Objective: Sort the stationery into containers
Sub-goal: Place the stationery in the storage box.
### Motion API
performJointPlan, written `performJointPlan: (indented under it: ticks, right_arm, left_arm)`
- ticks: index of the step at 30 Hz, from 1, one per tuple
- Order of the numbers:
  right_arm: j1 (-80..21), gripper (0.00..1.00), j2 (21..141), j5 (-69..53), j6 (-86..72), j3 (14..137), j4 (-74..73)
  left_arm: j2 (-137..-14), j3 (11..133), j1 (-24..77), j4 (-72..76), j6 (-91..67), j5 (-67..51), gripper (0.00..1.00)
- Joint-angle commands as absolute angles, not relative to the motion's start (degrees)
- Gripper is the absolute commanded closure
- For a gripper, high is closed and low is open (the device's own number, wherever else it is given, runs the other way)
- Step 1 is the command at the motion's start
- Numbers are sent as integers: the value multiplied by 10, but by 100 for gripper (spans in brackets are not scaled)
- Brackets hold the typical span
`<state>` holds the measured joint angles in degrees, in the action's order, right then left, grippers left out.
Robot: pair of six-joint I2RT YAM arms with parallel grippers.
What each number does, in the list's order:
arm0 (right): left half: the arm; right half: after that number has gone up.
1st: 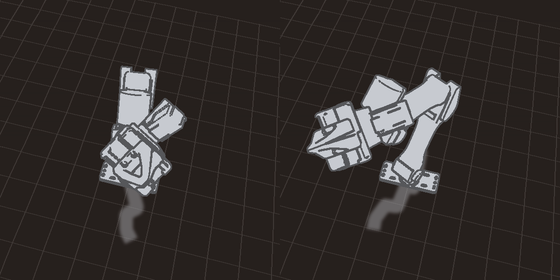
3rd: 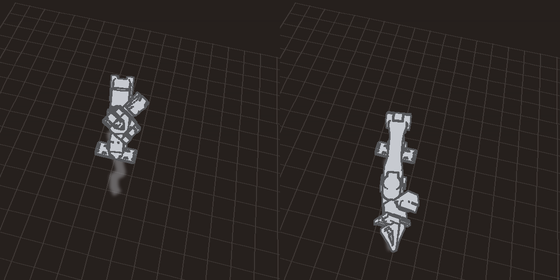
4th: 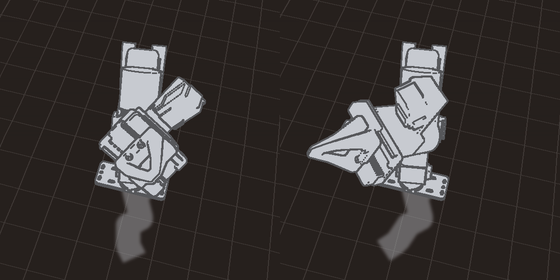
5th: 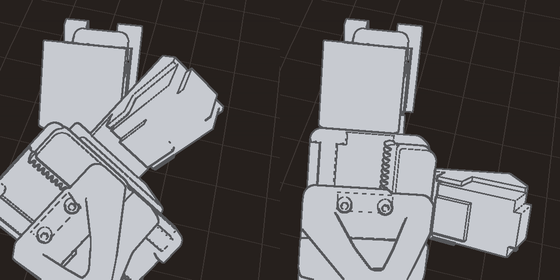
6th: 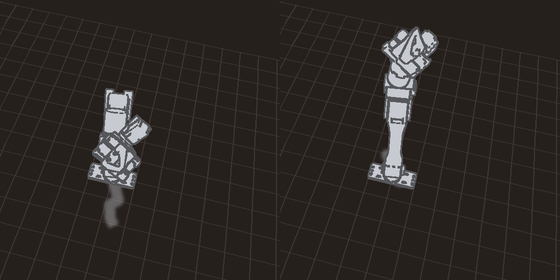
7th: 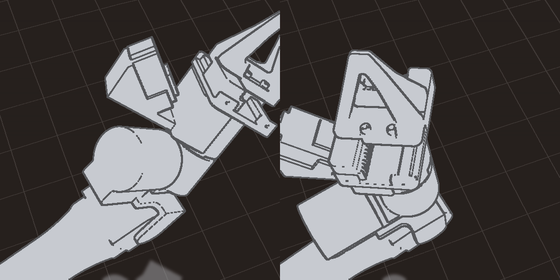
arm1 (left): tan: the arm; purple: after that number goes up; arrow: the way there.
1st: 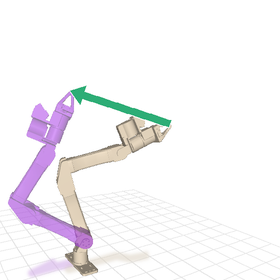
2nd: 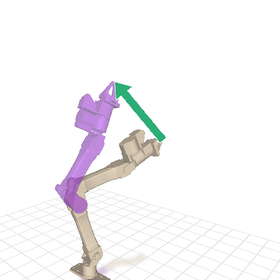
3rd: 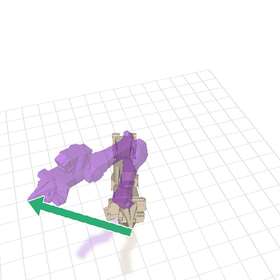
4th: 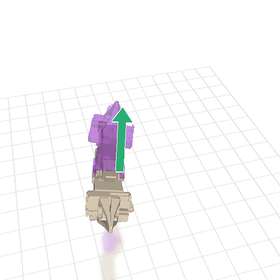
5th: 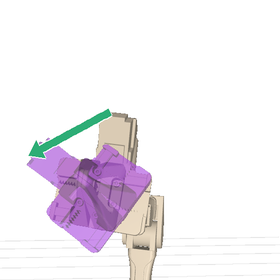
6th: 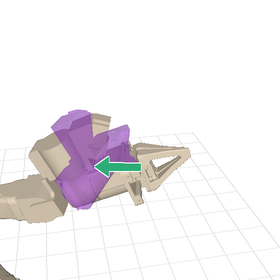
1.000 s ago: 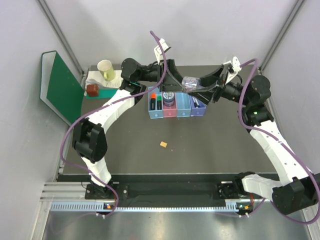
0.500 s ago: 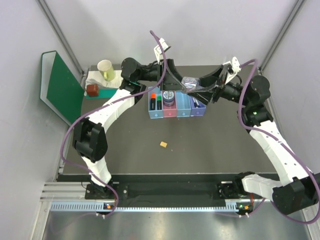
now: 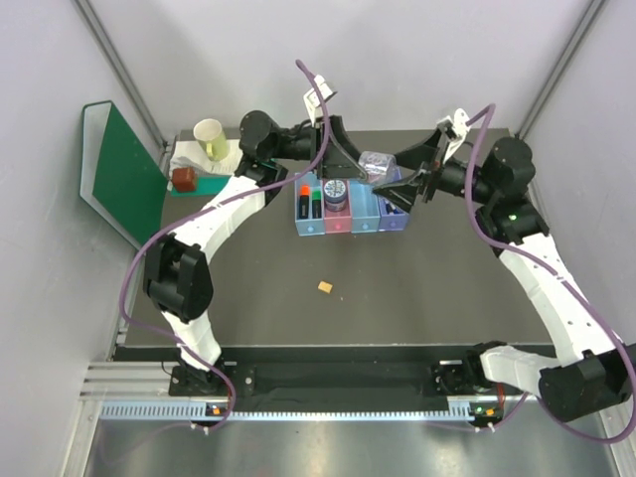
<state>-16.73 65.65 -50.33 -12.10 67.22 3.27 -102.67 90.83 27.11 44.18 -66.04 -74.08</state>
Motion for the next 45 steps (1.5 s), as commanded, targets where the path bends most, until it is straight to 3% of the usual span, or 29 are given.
performJointPlan:
  ticks: [1, 7, 10, 11, 15, 21, 28, 45]
  right_arm:
    - [-131, 0, 644, -491, -51, 740, -58]
    - [-73, 0, 622, -502, -9, 761, -126]
    - [-62, 1, 612, -484, 39, 766, -163]
    - [-59, 0, 609, -478, 51, 768, -186]
    - [-57, 0, 599, -447, 118, 765, -241]
    - [-55, 0, 577, -359, 163, 755, -287]
    - [-33, 0, 539, -253, 199, 744, -331]
    - [-13, 1, 472, -234, 207, 704, -356]
  left_arm:
    - [-1005, 897, 237, 409, -606, -758, 73]
    - [-1031, 870, 189, 416, -606, -778, 84]
    - [-1041, 888, 177, 327, -517, -784, 85]
    - [-1046, 916, 174, 207, -474, -781, 85]
    - [-1102, 1081, 180, -252, -58, -676, 88]
    - [-1268, 1295, 198, -483, 109, -533, 92]
    - [-1315, 1364, 240, -533, 217, -344, 92]
    - [-1360, 1407, 343, -491, 352, -132, 99]
